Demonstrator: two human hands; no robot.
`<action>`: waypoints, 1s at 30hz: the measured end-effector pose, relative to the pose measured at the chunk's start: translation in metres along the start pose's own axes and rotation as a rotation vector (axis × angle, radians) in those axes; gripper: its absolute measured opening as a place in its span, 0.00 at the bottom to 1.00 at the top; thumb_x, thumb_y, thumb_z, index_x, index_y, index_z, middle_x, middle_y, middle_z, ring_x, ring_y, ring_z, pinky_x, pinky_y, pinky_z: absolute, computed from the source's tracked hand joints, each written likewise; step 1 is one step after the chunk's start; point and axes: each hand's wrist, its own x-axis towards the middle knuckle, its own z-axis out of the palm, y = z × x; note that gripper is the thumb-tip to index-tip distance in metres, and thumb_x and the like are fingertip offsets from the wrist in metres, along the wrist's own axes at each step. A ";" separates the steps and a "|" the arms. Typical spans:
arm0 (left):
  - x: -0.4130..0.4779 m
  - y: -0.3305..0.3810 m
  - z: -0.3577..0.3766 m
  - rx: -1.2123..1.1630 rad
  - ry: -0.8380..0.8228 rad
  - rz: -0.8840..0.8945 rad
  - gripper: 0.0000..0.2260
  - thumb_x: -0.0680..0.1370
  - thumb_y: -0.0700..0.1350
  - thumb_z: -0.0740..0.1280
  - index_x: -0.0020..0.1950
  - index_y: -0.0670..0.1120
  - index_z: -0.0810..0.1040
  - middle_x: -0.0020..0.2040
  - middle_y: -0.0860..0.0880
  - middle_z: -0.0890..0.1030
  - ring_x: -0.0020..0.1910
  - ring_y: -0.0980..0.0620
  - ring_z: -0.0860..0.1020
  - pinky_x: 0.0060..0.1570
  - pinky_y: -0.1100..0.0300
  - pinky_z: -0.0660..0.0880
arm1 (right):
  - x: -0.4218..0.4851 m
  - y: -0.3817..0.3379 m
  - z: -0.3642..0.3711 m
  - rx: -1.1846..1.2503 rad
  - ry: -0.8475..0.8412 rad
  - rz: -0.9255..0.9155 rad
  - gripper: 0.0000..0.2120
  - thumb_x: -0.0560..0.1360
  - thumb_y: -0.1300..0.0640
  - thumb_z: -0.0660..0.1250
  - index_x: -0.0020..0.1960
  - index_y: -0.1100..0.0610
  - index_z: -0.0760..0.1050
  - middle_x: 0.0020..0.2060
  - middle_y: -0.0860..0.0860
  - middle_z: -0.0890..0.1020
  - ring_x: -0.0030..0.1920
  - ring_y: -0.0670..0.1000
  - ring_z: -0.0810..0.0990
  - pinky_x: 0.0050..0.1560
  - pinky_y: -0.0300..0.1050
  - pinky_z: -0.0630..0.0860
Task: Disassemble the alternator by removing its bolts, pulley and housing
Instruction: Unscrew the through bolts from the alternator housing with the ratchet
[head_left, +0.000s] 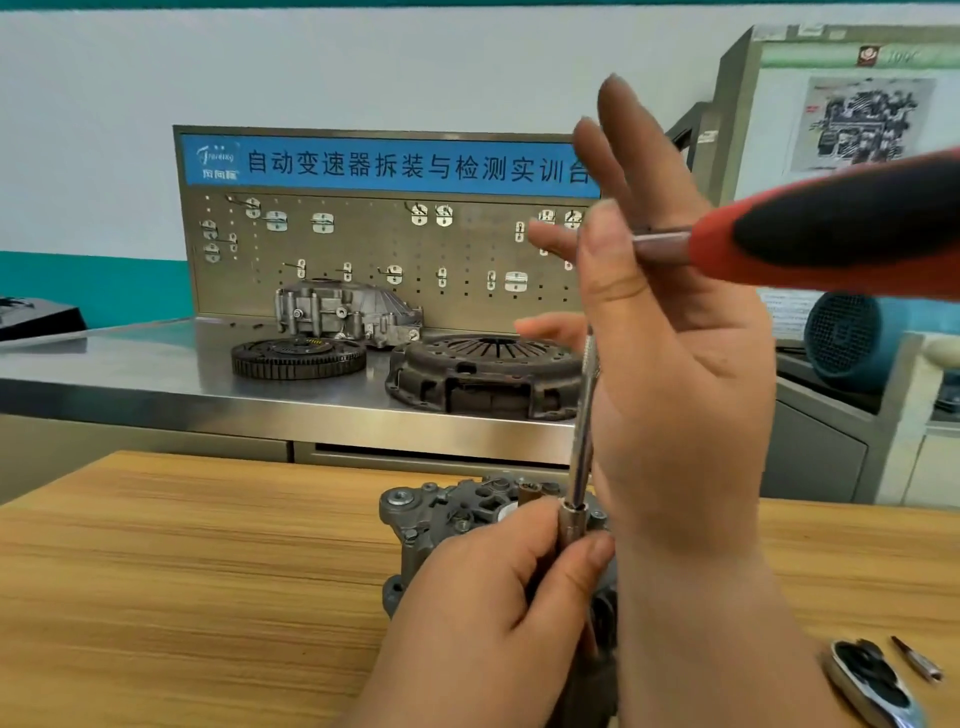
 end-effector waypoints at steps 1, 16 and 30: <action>0.000 0.000 0.000 -0.009 0.002 -0.001 0.18 0.68 0.67 0.55 0.47 0.59 0.74 0.36 0.61 0.79 0.37 0.63 0.76 0.35 0.69 0.68 | 0.000 0.000 0.001 0.016 0.012 0.019 0.14 0.80 0.58 0.61 0.63 0.51 0.77 0.54 0.47 0.83 0.51 0.59 0.81 0.48 0.59 0.79; 0.000 0.001 -0.001 0.049 -0.008 0.028 0.21 0.68 0.68 0.52 0.51 0.58 0.72 0.38 0.58 0.79 0.37 0.60 0.75 0.35 0.65 0.67 | 0.000 0.008 0.003 0.032 -0.014 0.035 0.18 0.80 0.60 0.60 0.69 0.52 0.69 0.64 0.43 0.76 0.69 0.47 0.72 0.69 0.45 0.69; 0.001 0.001 -0.001 0.073 -0.015 0.042 0.14 0.70 0.65 0.54 0.51 0.61 0.69 0.32 0.63 0.76 0.34 0.64 0.73 0.35 0.69 0.66 | 0.003 0.001 0.000 0.116 0.058 0.052 0.14 0.80 0.59 0.59 0.62 0.47 0.73 0.64 0.44 0.78 0.56 0.40 0.77 0.66 0.49 0.73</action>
